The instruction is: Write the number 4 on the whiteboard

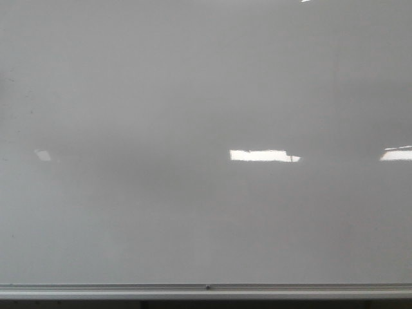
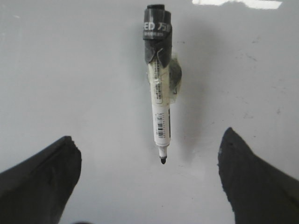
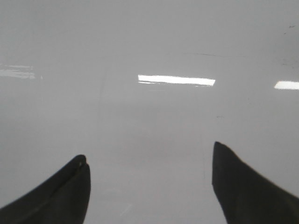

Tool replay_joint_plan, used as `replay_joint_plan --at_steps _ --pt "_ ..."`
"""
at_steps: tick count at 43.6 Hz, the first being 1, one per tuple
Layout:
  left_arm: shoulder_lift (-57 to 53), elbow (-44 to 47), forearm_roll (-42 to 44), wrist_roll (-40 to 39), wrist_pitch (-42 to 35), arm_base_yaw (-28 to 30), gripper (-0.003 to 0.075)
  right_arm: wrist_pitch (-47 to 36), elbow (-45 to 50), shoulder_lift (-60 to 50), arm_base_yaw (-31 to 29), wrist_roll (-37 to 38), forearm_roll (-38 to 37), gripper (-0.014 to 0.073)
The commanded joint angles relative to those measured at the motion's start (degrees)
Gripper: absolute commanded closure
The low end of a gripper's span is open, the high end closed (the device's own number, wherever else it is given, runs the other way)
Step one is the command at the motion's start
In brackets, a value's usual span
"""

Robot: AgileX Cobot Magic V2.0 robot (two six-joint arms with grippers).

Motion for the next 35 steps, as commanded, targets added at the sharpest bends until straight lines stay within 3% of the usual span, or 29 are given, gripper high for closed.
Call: replay_joint_plan --at_steps 1,19,35 --pt "3.39 -3.00 -0.38 -0.52 -6.44 0.18 0.0136 -4.74 -2.20 1.04 -0.23 -0.13 -0.32 0.0032" --pt "15.78 -8.44 0.62 -0.52 -12.27 0.18 0.0136 -4.74 -2.20 1.04 -0.23 -0.13 -0.32 0.0032" --pt "18.43 -8.82 0.62 -0.52 -15.10 0.18 0.0167 -4.74 -2.20 1.04 -0.23 -0.13 -0.32 0.0032"
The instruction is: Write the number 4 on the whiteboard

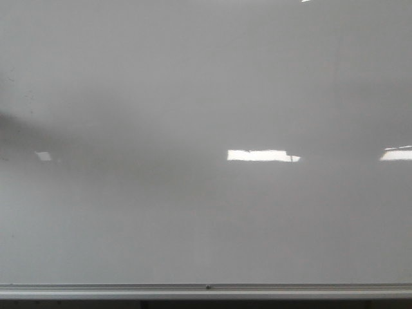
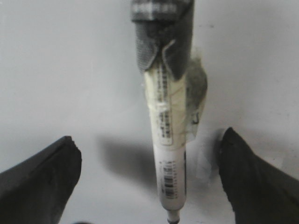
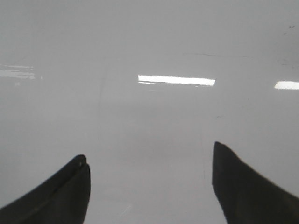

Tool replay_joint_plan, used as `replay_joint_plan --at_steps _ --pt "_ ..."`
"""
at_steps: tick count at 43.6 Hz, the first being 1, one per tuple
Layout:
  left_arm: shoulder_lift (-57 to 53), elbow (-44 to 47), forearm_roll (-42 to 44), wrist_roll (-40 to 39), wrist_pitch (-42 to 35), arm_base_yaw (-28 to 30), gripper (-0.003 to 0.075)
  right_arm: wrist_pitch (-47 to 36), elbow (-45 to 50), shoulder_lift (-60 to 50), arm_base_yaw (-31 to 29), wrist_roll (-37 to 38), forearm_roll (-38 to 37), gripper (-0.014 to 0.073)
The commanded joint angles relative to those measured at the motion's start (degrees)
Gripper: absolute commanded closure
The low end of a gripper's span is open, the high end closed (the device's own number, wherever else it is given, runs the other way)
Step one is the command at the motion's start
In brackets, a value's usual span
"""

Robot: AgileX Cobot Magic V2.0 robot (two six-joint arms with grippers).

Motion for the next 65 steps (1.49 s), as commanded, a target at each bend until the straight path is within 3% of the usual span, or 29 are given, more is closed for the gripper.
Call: replay_joint_plan --at_steps 1,14,26,33,40,44,58,65 --pt "-1.73 -1.69 0.00 -0.52 -5.28 0.18 0.0182 -4.79 -2.20 1.04 -0.23 -0.13 -0.32 0.0032" --pt "-1.52 -1.69 0.00 -0.52 -7.62 0.18 0.0435 -5.25 -2.20 1.04 -0.23 -0.13 -0.32 0.0032" --pt "-1.52 -1.69 0.00 -0.52 -5.64 0.18 0.0728 -6.24 -2.20 1.04 -0.23 -0.13 -0.32 0.0032" --pt "-3.02 -2.29 0.00 -0.52 0.19 -1.01 0.0740 -6.24 -2.20 1.04 -0.23 -0.13 -0.32 0.0032" --pt "-6.34 -9.22 5.82 -0.42 19.31 -7.42 0.0740 -6.24 -2.20 1.04 -0.23 -0.13 -0.32 0.0032" --pt "-6.77 -15.35 4.83 4.89 32.95 -13.44 0.0740 -6.24 -2.20 1.04 -0.23 -0.13 -0.32 0.0032" --pt "-6.77 -29.05 -25.65 50.08 65.46 -27.39 0.0740 -6.01 -2.20 1.04 -0.23 -0.13 -0.32 0.0032" --pt "-6.77 -31.69 -32.55 58.66 76.67 -31.98 0.0740 -5.17 -2.20 1.21 -0.23 -0.13 -0.32 0.0032"
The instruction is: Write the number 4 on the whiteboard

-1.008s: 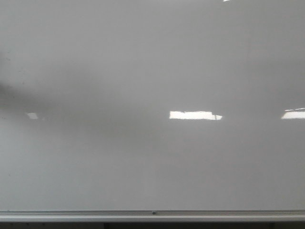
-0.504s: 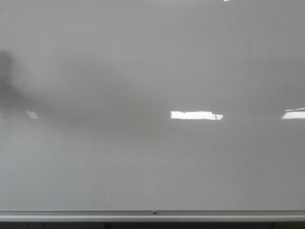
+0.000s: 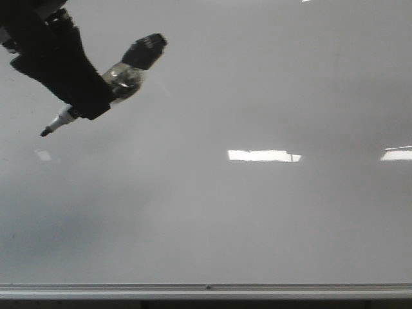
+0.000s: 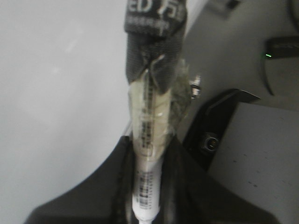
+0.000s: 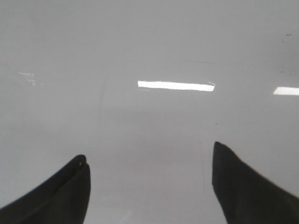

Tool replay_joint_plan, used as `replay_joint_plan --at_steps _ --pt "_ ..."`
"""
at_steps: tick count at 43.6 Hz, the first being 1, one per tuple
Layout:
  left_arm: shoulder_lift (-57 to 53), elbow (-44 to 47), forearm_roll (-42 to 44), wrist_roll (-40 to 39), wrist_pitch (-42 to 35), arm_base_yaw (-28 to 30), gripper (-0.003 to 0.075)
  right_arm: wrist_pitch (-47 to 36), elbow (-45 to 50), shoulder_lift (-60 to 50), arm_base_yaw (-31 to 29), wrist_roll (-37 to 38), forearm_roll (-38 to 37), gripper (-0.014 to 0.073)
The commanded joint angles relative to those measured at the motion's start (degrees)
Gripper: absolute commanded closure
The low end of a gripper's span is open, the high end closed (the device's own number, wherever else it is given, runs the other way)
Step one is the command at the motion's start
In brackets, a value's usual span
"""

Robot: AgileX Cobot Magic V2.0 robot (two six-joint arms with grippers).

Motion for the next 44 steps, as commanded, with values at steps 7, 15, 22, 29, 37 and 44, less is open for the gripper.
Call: replay_joint_plan --at_steps 7,15,22,29,37,44 --pt "-2.31 -3.82 -5.56 5.94 11.51 -6.73 0.0740 -3.50 -2.20 2.34 -0.17 -0.13 -0.27 0.0032" --pt "-2.37 -3.82 -5.65 7.25 13.69 -8.25 0.0740 1.31 -4.42 5.77 0.43 -0.13 0.98 0.0032" --pt "-2.37 -3.82 -5.54 7.36 13.69 -8.25 0.0741 9.66 -10.98 14.41 5.28 -2.09 2.42 0.0032" --pt "-2.37 -3.82 -5.54 10.12 13.69 -8.25 0.0741 19.34 -20.10 28.51 13.02 -12.43 12.39 0.0032" --pt "-2.37 -3.82 -5.54 10.37 13.69 -8.25 0.0741 26.77 -28.90 38.70 17.77 -32.53 31.01 0.0032" --pt "-2.37 -3.82 -5.64 10.37 13.69 -8.25 0.0741 39.66 -35.02 47.56 17.84 -47.98 47.22 0.0032"
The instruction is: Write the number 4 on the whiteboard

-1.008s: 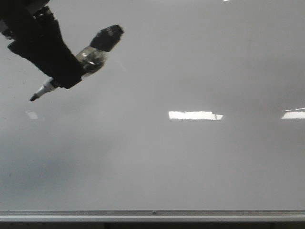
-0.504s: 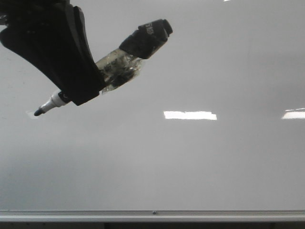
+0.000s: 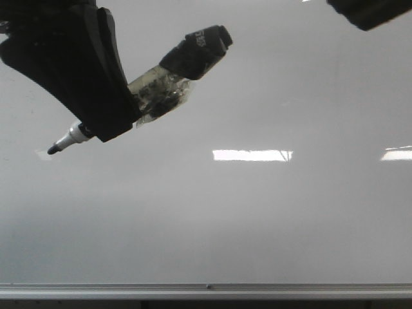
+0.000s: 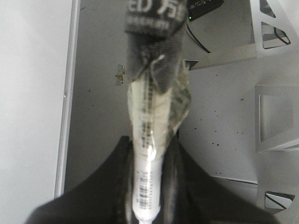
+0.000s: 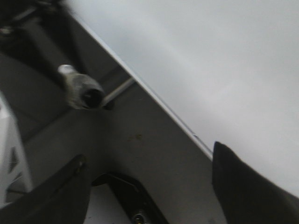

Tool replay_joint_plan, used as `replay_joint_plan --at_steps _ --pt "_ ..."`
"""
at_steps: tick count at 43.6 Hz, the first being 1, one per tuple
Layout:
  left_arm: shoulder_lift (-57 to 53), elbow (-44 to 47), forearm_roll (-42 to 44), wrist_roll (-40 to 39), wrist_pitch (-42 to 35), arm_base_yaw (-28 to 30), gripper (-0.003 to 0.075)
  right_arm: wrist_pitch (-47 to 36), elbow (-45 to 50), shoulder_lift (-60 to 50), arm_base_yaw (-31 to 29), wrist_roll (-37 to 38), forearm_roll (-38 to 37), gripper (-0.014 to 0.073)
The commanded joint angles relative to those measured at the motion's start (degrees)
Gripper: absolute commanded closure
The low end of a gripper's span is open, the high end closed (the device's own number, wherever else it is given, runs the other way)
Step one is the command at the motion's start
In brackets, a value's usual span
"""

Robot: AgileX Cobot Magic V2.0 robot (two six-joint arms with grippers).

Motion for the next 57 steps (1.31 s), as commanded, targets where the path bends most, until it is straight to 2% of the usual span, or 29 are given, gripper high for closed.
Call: replay_joint_plan --at_steps 1,4,8,22,31,36,45,52,57 --pt "-2.25 -1.70 -2.63 0.07 2.46 -0.53 0.0741 5.23 -4.40 3.90 0.06 -8.77 11.11 0.0032" --pt "-2.25 -1.70 -2.63 0.07 2.46 -0.53 0.0741 8.74 -5.91 7.88 0.06 -12.75 15.80 0.0032" --pt "-2.25 -1.70 -2.63 0.07 2.46 -0.53 0.0741 9.66 -7.14 11.39 0.35 -14.37 17.36 0.0032" --pt "-2.25 -1.70 -4.36 0.07 2.46 -0.53 0.0741 4.70 -7.74 17.76 5.56 -17.56 18.03 0.0032" --pt "-2.25 -1.70 -4.59 0.07 2.46 -0.53 0.0741 3.19 -7.74 19.74 8.17 -19.23 21.40 0.0041" --pt "-2.25 -1.70 -4.59 0.07 2.46 -0.53 0.0741 4.10 -7.74 20.42 8.23 -19.23 21.80 0.0140" --pt "-2.25 -1.70 -4.59 0.07 2.46 -0.53 0.0741 7.71 -7.74 20.41 8.13 -19.23 21.27 0.0463" --pt "-2.25 -1.70 -4.59 0.07 2.46 -0.53 0.0741 8.76 -7.74 20.41 8.13 -19.23 19.97 0.0668" --pt "-2.25 -1.70 -4.59 0.07 2.46 -0.53 0.0741 8.70 -7.74 20.41 8.13 -19.17 19.91 0.0654"
